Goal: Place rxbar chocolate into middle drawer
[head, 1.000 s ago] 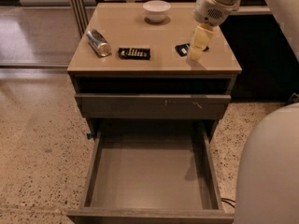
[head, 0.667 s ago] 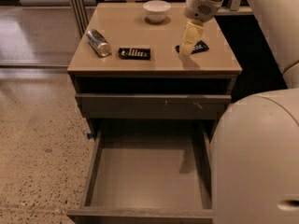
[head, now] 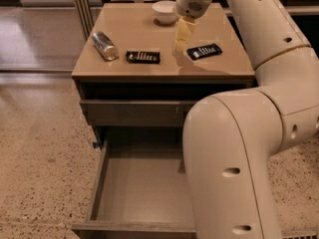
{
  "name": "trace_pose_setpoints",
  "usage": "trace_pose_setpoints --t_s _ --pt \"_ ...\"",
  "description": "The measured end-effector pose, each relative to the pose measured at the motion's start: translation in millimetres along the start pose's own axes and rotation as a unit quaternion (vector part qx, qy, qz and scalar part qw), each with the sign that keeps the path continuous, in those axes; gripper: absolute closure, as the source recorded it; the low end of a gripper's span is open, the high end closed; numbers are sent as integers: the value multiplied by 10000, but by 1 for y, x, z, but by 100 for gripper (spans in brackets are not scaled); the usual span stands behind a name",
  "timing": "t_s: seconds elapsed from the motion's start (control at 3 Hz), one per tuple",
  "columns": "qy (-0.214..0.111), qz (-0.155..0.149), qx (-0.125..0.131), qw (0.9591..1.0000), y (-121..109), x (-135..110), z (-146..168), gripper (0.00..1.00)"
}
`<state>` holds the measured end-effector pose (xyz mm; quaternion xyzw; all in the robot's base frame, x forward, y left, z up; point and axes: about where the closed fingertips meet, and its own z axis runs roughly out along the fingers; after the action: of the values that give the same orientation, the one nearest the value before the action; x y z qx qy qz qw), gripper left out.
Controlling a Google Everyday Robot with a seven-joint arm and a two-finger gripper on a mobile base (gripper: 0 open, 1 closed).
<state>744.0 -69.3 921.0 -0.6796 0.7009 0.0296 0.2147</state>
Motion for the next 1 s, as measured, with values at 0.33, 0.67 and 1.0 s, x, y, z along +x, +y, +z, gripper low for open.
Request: trace_pose_setpoints --t_s 0.33,0.67,1.0 --pt "-80 58 -76 9999 -8 -11 22 0" --pt "-306 149 -224 9992 -17 -33 70 0" --pt "-357 142 -181 9991 -21 -38 78 0"
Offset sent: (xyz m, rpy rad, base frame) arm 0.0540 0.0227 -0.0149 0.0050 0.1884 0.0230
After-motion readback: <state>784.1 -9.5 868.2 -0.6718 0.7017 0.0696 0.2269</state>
